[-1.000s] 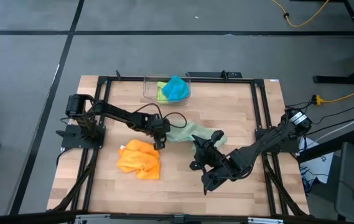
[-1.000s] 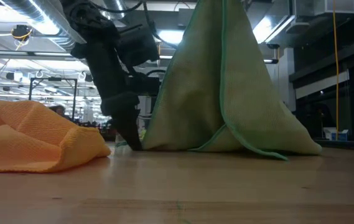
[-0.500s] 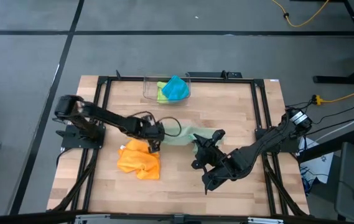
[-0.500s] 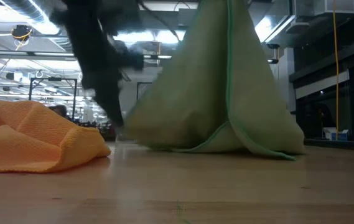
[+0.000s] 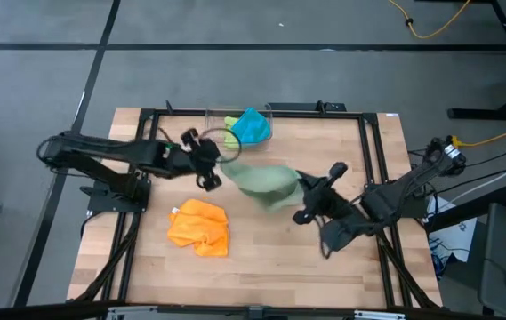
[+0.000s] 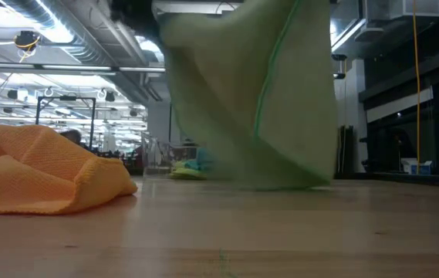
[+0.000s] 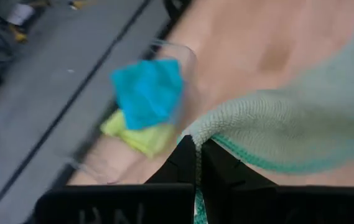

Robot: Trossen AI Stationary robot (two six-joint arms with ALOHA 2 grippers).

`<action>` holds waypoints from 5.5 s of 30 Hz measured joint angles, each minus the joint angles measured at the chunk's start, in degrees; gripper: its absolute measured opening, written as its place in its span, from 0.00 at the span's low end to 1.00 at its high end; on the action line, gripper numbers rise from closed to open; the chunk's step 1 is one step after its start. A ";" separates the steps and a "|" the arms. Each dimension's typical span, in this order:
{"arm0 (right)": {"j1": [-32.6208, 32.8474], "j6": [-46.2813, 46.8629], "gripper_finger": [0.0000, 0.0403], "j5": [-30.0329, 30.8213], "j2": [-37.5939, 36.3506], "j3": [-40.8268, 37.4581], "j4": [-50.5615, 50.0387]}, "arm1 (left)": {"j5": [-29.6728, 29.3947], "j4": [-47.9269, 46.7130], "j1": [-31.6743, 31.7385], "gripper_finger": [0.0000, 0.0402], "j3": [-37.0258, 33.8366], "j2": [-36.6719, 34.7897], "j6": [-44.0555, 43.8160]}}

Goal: Fold microfiber towels
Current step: Fold the green towel

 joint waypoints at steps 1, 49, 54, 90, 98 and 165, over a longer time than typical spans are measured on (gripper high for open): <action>0.10 0.04 0.03 -0.39 -1.19 0.02 -0.75 | -1.01 -1.18 0.08 0.00 1.11 -0.91 0.59; -10.73 9.57 0.03 -10.17 -7.83 0.00 -25.56 | -12.99 -0.33 8.29 0.00 6.66 1.54 11.48; -10.53 15.04 0.03 -20.77 -7.83 0.00 -25.32 | -7.09 -2.16 6.51 0.00 6.67 1.40 10.14; -0.82 30.49 0.03 -47.50 -7.06 -32.09 20.93 | 18.88 3.69 -5.77 0.00 -14.70 1.48 -5.39; -0.87 38.43 0.03 -42.48 -7.06 -36.81 18.10 | 17.11 13.55 0.55 0.00 -21.63 1.48 -1.99; -6.67 58.41 0.31 -53.17 -8.31 -34.43 -5.43 | 19.66 39.15 9.95 0.37 -29.86 3.14 -1.41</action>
